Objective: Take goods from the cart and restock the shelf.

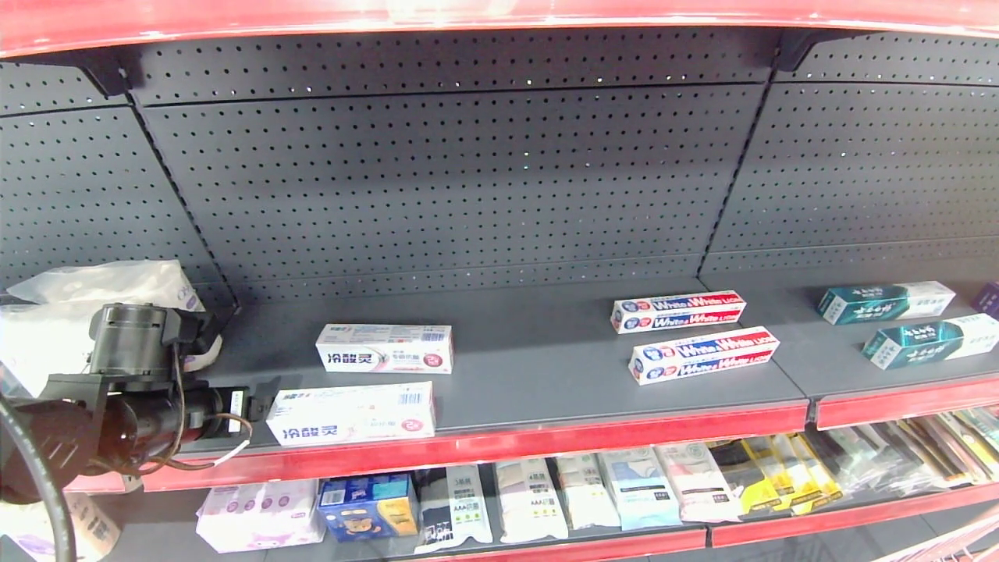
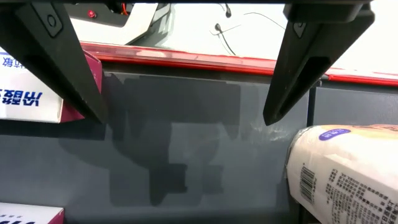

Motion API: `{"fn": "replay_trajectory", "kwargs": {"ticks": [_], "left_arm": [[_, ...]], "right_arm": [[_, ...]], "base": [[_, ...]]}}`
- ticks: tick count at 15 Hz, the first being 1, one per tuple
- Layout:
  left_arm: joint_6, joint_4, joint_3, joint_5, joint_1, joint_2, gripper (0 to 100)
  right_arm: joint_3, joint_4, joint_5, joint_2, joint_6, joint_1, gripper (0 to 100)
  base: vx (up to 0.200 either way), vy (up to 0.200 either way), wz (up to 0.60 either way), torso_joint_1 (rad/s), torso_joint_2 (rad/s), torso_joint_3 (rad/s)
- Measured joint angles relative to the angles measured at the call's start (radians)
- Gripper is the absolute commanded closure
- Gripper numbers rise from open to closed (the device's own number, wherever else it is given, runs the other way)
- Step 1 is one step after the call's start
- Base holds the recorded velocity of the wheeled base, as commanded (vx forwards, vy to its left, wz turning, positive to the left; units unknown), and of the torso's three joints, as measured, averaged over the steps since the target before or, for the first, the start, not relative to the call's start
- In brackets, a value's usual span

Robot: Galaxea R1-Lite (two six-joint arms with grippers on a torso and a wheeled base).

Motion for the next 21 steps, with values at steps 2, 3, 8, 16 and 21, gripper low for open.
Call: {"fn": "replay_trajectory", "kwargs": {"ticks": [2, 3, 8, 16, 21], "left_arm": [[0.000, 0.000, 0.000, 0.000, -0.001, 0.000, 0], [0.000, 0.000, 0.000, 0.000, -0.001, 0.000, 0], [0.000, 0.000, -0.004, 0.000, -0.004, 0.000, 0], [-0.002, 0.000, -0.010, 0.000, -0.014, 0.006, 0], [-0.015, 0.000, -0.010, 0.000, -0.027, 0.013, 0]], "right_arm": [[0.000, 0.000, 0.000, 0.000, 0.000, 0.000, 0], [0.000, 0.000, 0.000, 0.000, 0.000, 0.000, 0], [0.000, 0.000, 0.000, 0.000, 0.001, 0.000, 0], [0.000, 0.000, 0.000, 0.000, 0.000, 0.000, 0], [0.000, 0.000, 0.000, 0.000, 0.000, 0.000, 0]], "base": [[0.000, 0.000, 0.00, 0.000, 0.00, 0.000], [0.000, 0.000, 0.00, 0.000, 0.00, 0.000], [0.000, 0.000, 0.00, 0.000, 0.00, 0.000], [0.000, 0.000, 0.00, 0.000, 0.00, 0.000], [0.000, 0.000, 0.00, 0.000, 0.00, 0.000]]}}
